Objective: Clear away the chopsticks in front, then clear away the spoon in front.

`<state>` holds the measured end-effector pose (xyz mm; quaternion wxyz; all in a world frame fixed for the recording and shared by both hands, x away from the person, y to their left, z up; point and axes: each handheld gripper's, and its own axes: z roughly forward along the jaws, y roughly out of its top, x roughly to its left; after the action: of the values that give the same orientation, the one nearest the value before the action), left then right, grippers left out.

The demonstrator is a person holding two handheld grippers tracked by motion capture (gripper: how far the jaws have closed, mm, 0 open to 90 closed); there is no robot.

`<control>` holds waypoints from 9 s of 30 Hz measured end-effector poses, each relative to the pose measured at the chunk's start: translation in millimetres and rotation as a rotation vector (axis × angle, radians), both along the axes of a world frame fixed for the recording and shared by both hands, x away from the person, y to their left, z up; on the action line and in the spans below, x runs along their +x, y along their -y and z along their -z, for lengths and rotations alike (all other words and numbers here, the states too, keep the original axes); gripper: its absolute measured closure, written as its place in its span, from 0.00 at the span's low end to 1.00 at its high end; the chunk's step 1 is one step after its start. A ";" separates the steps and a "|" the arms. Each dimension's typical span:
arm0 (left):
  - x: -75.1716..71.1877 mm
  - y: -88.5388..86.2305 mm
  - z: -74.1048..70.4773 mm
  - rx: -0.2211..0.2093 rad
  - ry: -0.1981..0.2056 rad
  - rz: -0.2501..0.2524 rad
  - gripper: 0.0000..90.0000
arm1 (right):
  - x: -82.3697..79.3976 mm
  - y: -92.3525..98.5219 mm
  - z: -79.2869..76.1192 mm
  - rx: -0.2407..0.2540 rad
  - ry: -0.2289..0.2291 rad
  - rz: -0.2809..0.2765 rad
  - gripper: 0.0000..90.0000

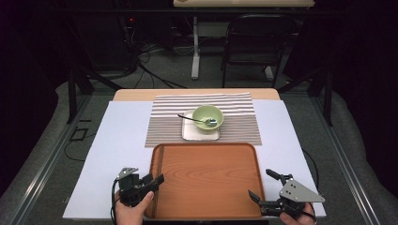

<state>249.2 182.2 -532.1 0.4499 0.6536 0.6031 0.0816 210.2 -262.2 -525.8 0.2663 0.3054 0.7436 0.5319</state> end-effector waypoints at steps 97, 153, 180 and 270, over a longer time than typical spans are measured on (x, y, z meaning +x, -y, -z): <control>155.5 64.2 -77.6 0.003 0.086 0.074 0.28 | -0.9 6.0 2.2 0.004 -0.018 0.040 0.11; 222.4 116.9 -17.4 0.005 -0.037 -0.089 0.41 | 0.2 6.4 -0.2 0.027 -0.001 0.006 0.11; 233.8 128.5 0.4 0.022 -0.055 -0.092 0.48 | 0.1 6.3 -0.3 0.029 -0.001 0.003 0.11; 215.4 101.4 -95.1 0.016 0.177 -0.053 0.99 | 0.6 7.4 0.1 0.022 -0.002 0.010 0.11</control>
<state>464.6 80.8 -437.0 0.4938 0.6313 0.5774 0.1556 210.8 -269.6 -525.9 0.2649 0.3123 0.7366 0.5383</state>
